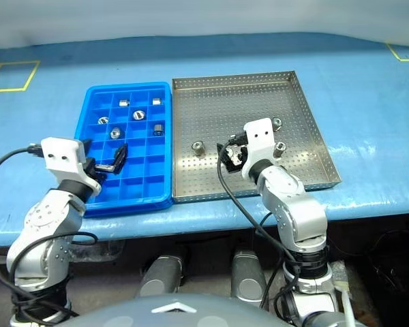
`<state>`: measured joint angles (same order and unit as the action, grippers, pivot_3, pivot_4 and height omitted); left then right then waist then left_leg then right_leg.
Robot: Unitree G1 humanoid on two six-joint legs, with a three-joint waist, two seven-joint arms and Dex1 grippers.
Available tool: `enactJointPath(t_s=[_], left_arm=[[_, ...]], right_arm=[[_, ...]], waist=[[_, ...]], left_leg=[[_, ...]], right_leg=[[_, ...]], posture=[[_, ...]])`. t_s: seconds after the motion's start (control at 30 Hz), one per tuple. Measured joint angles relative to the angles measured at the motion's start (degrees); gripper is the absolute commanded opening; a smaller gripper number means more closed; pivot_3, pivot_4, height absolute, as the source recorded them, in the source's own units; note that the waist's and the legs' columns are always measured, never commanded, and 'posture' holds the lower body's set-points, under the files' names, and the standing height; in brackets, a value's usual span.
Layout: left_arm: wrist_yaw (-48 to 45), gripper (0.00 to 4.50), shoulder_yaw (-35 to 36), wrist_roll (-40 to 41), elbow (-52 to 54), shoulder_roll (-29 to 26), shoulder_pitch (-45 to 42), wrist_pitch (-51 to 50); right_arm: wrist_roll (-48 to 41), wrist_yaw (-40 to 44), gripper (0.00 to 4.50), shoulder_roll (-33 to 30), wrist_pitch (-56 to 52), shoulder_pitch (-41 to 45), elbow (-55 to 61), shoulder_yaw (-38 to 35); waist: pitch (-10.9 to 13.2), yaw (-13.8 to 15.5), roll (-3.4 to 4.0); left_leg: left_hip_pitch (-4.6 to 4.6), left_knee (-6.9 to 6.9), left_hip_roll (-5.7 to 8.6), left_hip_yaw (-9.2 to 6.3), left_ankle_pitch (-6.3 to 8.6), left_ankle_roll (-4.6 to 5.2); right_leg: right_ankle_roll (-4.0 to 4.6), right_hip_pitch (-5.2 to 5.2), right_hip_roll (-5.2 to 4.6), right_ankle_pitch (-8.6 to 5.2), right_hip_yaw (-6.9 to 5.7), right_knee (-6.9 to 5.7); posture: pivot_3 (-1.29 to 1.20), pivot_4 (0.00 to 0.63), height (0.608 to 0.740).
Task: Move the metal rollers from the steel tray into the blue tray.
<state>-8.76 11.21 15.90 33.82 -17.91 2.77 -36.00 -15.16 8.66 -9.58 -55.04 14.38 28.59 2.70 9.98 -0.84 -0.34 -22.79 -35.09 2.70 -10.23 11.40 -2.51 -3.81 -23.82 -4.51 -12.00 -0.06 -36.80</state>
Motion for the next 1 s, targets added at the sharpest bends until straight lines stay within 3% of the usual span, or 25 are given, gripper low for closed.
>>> enactJointPath(t_s=[0.27, 0.57, 0.87, 1.0], left_arm=[[0.5, 4.5, -0.9, -1.8, -2.6, 0.2, -1.9, 2.2], [0.3, 4.5, 2.1, -1.0, -1.8, 1.1, 0.4, 3.2], [0.1, 4.5, 2.3, -0.5, 0.0, 1.4, 1.5, 2.6], [-2.7, 4.5, 0.3, 0.0, -1.3, -0.9, -1.3, 2.5]], right_arm=[[0.2, -1.5, 4.46, 0.7, -2.0, -0.5, 1.6, -0.7], [1.5, -2.5, 4.46, 2.5, -2.4, 2.0, -1.0, 3.7], [1.6, -0.3, 4.46, 0.1, -1.3, 2.5, -2.5, 4.2], [1.4, 0.0, 4.46, -0.8, -1.3, 1.8, -0.6, 3.3]], waist=[[0.0, -1.0, 0.0], [0.0, -0.6, -0.01], [0.0, 0.1, -0.02], [0.0, -0.1, -0.01]], left_leg=[[0.03, 0.0, -0.05, 0.14, 0.03, 0.03], [0.04, 0.0, -0.06, 0.19, 0.07, 0.07], [0.04, -0.04, -0.06, 0.22, 0.08, 0.06], [0.03, -0.02, -0.07, 0.24, 0.08, 0.06]], right_leg=[[-0.01, -0.03, 0.01, 0.01, 0.05, -0.01], [-0.01, -0.05, 0.02, 0.01, 0.09, 0.0], [-0.02, -0.03, 0.01, 0.01, 0.09, 0.0], [-0.02, -0.04, 0.02, 0.01, 0.1, 0.0]], posture=[[-0.02, 0.15, 0.74], [0.07, 0.15, 0.74], [0.0, 0.15, 0.74], [0.0, 0.15, 0.74]])
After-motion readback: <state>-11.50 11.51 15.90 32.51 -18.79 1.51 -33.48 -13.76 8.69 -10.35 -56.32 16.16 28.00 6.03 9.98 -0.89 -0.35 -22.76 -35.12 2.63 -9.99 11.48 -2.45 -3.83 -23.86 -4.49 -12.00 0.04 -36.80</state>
